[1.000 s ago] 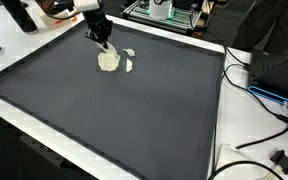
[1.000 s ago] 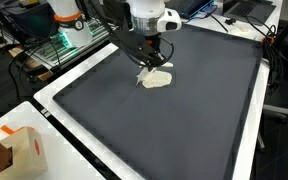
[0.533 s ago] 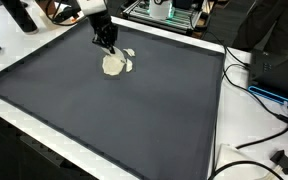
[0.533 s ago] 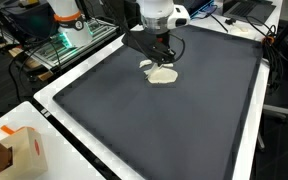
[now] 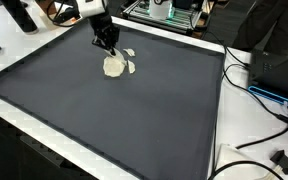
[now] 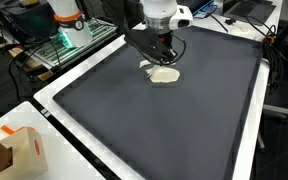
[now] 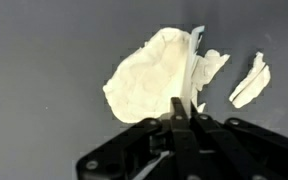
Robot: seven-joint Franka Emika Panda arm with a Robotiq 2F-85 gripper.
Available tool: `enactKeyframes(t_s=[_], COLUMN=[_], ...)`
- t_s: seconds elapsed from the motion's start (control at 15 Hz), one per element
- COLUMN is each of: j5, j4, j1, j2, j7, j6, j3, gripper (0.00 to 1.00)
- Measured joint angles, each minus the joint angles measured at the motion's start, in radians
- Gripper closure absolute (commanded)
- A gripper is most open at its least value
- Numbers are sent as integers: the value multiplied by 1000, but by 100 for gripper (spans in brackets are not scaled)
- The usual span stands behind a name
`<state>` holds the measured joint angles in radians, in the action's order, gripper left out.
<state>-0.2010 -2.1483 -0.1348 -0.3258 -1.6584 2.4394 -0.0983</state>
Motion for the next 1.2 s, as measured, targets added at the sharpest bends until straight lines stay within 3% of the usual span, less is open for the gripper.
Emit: enactKeyframes(t_s=[0.67, 0.93, 1.2], j5=[155, 132, 38], j4=[-68, -67, -59], j1=[0, -8, -14], j2=[56, 55, 45], j7=[147, 50, -71], j6=[-12, -12, -11], j3=[93, 75, 39], gripper=[99, 99, 99])
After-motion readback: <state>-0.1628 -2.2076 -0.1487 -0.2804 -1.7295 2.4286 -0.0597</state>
